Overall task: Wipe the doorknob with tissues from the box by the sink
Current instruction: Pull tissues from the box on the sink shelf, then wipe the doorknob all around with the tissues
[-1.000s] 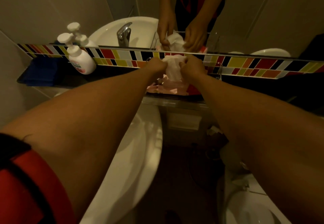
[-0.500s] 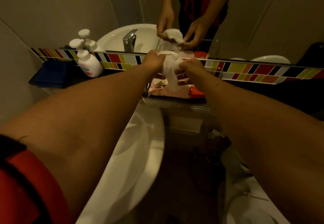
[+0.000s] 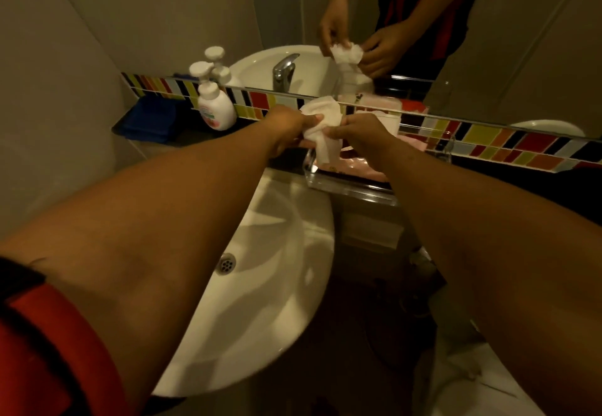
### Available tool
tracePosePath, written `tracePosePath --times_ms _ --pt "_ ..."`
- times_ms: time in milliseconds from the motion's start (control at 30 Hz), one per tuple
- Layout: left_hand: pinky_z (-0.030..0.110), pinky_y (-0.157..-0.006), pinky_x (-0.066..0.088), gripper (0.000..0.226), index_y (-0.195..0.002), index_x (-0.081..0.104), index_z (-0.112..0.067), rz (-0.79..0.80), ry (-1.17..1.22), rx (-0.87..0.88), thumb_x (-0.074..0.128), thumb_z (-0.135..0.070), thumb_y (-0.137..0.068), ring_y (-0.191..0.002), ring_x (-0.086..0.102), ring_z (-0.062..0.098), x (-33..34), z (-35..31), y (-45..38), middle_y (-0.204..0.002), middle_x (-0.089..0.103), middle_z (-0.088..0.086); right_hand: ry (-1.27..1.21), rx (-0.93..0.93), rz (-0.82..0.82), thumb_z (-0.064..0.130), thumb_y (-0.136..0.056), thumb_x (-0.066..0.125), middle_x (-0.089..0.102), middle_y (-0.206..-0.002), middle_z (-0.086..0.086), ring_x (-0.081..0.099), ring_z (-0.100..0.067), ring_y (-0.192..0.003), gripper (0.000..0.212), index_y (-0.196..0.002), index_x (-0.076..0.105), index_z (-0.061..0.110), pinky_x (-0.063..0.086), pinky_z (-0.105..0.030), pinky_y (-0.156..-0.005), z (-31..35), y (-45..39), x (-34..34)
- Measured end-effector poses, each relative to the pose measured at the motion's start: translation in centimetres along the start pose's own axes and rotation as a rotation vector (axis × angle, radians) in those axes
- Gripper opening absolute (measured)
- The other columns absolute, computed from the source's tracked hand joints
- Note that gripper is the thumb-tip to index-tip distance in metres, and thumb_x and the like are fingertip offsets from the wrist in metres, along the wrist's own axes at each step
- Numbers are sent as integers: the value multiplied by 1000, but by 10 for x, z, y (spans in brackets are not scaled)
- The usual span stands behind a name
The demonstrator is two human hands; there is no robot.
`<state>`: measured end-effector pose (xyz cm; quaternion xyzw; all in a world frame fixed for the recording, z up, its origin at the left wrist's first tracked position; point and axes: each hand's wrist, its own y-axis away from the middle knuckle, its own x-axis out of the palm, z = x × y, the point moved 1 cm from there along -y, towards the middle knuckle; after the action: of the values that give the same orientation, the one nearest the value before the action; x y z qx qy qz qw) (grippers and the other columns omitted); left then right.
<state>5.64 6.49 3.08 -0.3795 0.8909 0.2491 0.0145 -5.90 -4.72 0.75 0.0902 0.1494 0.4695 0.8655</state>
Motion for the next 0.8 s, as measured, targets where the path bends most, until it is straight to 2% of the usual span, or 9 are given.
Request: tracePosePath --times_ms 100,200,267,367,467,533,633,733,800 --pt "29 -64 57 37 -115 60 -4 -48 -15 10 65 -29 -89 -81 67 17 -42 10 19 -99 70 8 -34 19 59 16 -80 75 65 -118 -12 64 -29 -105 40 -117 63 4 58 -39 -83 15 4 32" --pt "26 -54 48 29 -103 61 -8 -119 -88 16 58 -35 -93 -59 53 14 -91 21 49 -70 59 5 -67 18 108 11 -81 73 67 -105 -5 65 -25 -97 18 -97 65 15 58 -37 -82 31 14 78" --pt "26 -52 43 32 -105 63 -8 -168 -125 15 57 -37 -93 -56 51 14 -128 32 71 -75 60 6 -96 1 135 6 -81 72 66 -108 -6 65 -26 -100 20 -94 62 18 59 -40 -82 44 24 113" --pt "27 -54 42 28 -101 63 -10 -257 -113 7 62 -35 -90 -56 49 12 -183 51 112 -76 59 4 -137 -20 198 -2 -83 67 59 -123 -10 62 -31 -107 38 -112 55 20 60 -42 -74 62 45 171" --pt "30 -69 49 34 -112 61 -13 -303 -80 -7 65 -37 -88 -68 55 14 -233 72 161 -90 63 4 -59 -97 228 -2 -83 67 50 -130 -8 58 -31 -109 53 -121 48 28 60 -45 -78 78 72 229" --pt "33 -77 52 39 -117 57 -18 -353 -68 -7 68 -38 -84 -79 58 16 -267 89 196 -96 64 3 39 -170 253 -1 -82 68 50 -122 -9 61 -28 -98 58 -126 47 29 60 -43 -76 88 93 269" --pt "33 -73 51 42 -115 52 -23 -432 -32 3 72 -37 -81 -80 59 17 -317 116 249 -95 64 2 136 -232 361 -2 -85 66 57 -119 -11 63 -23 -84 45 -122 58 22 61 -42 -74 99 129 332" --pt "32 -73 51 26 -104 63 -20 -456 -34 -18 71 -33 -82 -88 61 19 -365 148 305 -97 68 1 255 -264 438 3 -88 65 66 -111 -12 66 -24 -89 29 -115 67 14 60 -33 -69 106 169 393" --pt "32 -79 53 26 -105 70 -14 -466 -66 -50 73 -27 -82 -100 61 22 -392 170 343 -107 70 4 332 -292 483 8 -88 66 68 -107 -12 67 -26 -92 26 -114 68 8 59 -29 -66 107 194 430"
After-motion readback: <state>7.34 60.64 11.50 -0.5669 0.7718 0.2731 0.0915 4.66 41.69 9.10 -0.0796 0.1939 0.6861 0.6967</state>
